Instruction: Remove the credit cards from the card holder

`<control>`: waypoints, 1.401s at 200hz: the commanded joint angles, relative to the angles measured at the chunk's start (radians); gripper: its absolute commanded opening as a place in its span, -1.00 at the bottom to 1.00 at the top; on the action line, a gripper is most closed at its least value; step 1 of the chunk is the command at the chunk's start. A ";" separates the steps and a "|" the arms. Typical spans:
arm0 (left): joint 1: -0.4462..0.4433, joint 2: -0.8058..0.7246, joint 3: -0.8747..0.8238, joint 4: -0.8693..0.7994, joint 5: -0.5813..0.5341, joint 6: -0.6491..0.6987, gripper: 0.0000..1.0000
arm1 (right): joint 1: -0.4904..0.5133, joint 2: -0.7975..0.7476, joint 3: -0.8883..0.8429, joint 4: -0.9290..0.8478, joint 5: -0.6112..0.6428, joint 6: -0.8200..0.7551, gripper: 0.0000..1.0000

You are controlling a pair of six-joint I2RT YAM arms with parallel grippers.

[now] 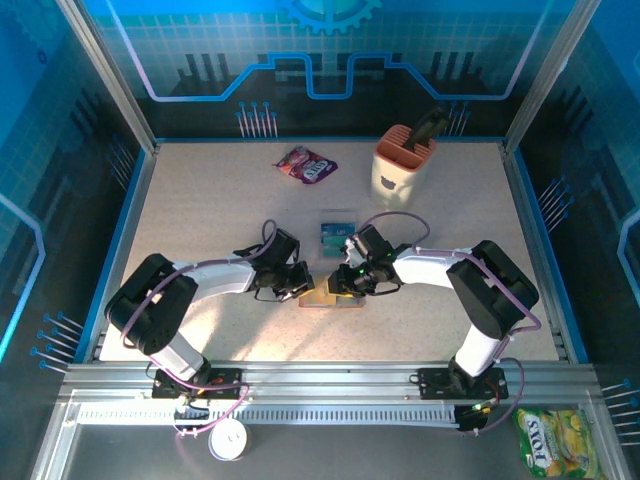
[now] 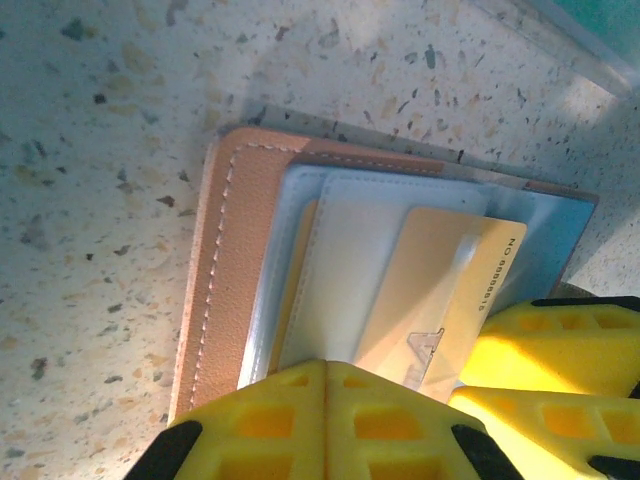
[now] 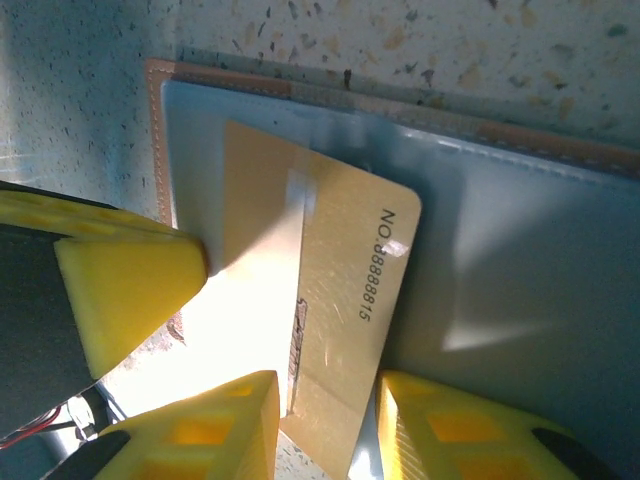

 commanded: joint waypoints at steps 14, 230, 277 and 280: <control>-0.005 0.022 0.001 -0.031 0.002 0.012 -0.88 | -0.010 0.010 0.013 0.032 -0.026 0.019 -0.40; -0.006 0.015 -0.019 -0.030 0.007 0.003 -0.87 | -0.030 -0.085 -0.040 0.041 -0.014 0.010 -0.76; -0.004 0.015 -0.011 -0.039 -0.001 0.008 -0.87 | -0.049 -0.149 -0.065 -0.004 -0.003 -0.016 -0.79; -0.003 0.015 -0.012 -0.039 -0.001 0.008 -0.87 | -0.050 -0.153 -0.065 -0.007 -0.001 -0.018 -0.79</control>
